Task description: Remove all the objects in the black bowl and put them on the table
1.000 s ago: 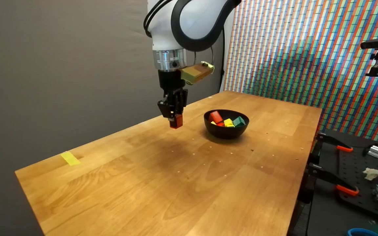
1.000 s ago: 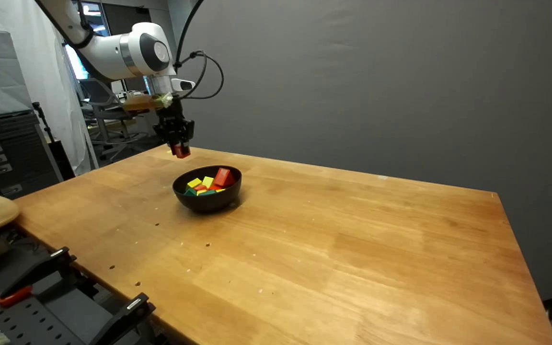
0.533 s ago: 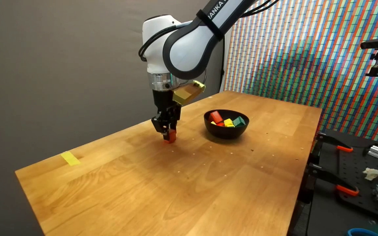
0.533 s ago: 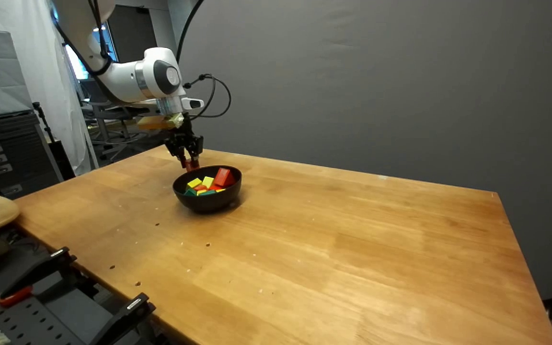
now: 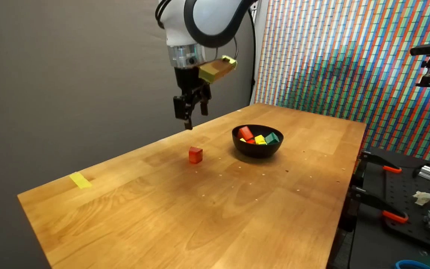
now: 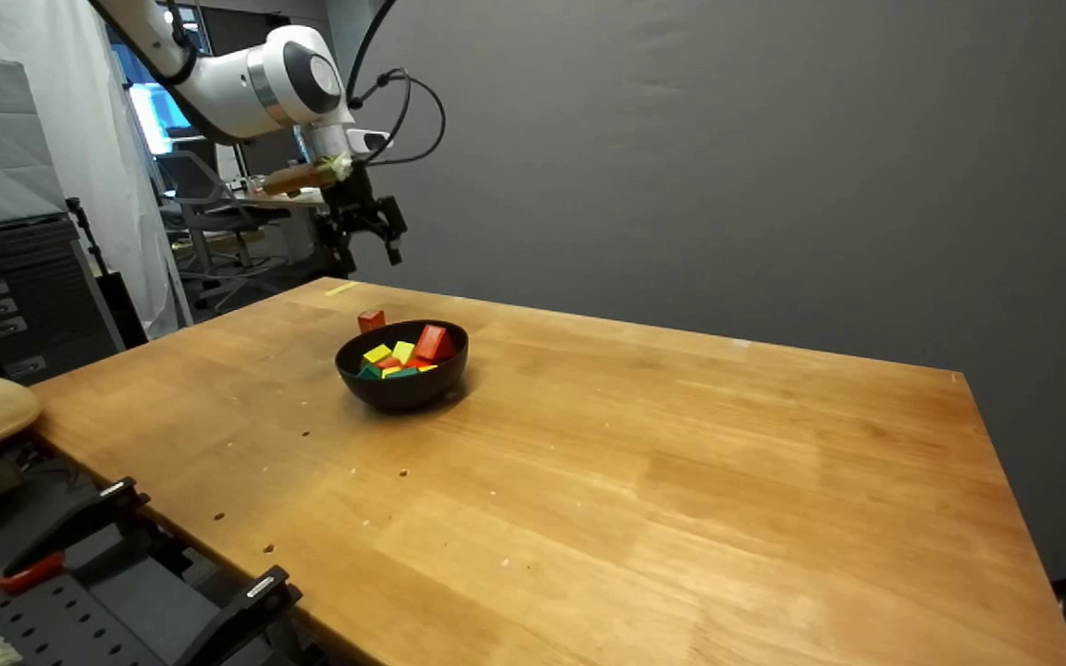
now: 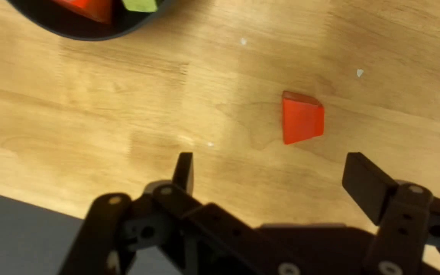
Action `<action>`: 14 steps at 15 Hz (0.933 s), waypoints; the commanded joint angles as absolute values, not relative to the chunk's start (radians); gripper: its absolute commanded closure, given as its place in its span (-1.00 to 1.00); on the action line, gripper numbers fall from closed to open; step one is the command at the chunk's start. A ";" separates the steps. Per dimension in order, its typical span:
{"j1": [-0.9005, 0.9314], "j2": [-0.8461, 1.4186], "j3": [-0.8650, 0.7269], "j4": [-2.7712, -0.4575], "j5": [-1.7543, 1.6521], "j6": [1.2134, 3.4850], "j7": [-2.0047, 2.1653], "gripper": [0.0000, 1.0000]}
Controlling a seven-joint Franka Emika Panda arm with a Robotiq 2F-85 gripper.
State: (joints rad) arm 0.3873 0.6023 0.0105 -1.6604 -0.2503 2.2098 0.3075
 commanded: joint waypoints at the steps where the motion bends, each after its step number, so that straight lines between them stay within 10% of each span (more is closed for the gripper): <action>1: 0.297 0.436 -0.002 -1.793 -0.211 2.169 0.326 -1.00; 14: 0.205 0.448 0.006 -1.951 -0.081 2.275 0.462 -1.00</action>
